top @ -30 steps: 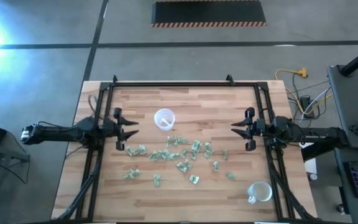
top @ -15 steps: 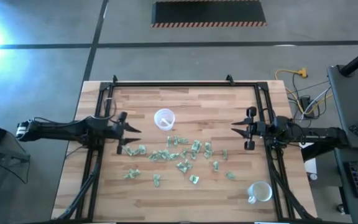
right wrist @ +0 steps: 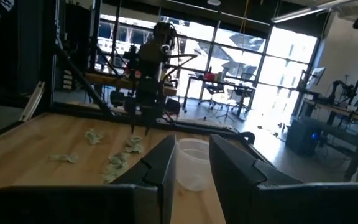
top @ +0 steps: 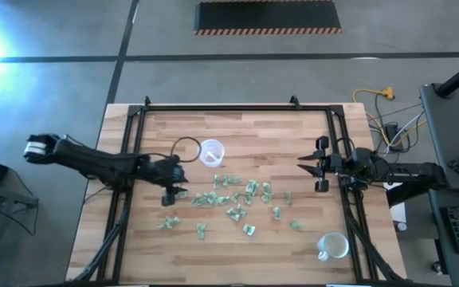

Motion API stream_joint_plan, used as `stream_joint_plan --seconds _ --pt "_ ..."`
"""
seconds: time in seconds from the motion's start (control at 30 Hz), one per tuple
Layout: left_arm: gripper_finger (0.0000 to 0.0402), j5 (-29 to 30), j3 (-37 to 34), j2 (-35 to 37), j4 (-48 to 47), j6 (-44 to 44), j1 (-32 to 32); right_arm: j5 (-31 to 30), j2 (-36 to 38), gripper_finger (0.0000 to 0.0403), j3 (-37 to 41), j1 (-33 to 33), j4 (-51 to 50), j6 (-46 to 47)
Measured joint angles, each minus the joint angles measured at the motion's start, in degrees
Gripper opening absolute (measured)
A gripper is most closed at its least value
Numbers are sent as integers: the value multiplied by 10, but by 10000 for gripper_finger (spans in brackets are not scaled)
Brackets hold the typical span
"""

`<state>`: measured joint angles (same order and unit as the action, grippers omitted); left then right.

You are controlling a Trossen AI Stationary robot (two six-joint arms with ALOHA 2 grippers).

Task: Pick and place Stevia / Truvia into bins
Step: Put the stevia packet into the transparent container

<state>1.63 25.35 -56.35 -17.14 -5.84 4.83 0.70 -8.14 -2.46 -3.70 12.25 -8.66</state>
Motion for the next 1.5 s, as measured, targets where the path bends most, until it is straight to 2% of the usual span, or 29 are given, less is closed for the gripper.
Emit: stream_joint_plan --seconds 0.2,0.5,1.33,1.5 --pt "137 19 93 -92 -115 -26 14 15 -10 86 -1 1 -1 8" --pt "137 19 119 -176 -151 -40 14 15 -15 86 -1 1 -1 7" --pt "136 17 107 -192 -147 -86 38 14 -14 86 0 1 0 -18" --pt "121 7 107 -213 -140 -88 44 14 -14 86 0 1 0 -18"
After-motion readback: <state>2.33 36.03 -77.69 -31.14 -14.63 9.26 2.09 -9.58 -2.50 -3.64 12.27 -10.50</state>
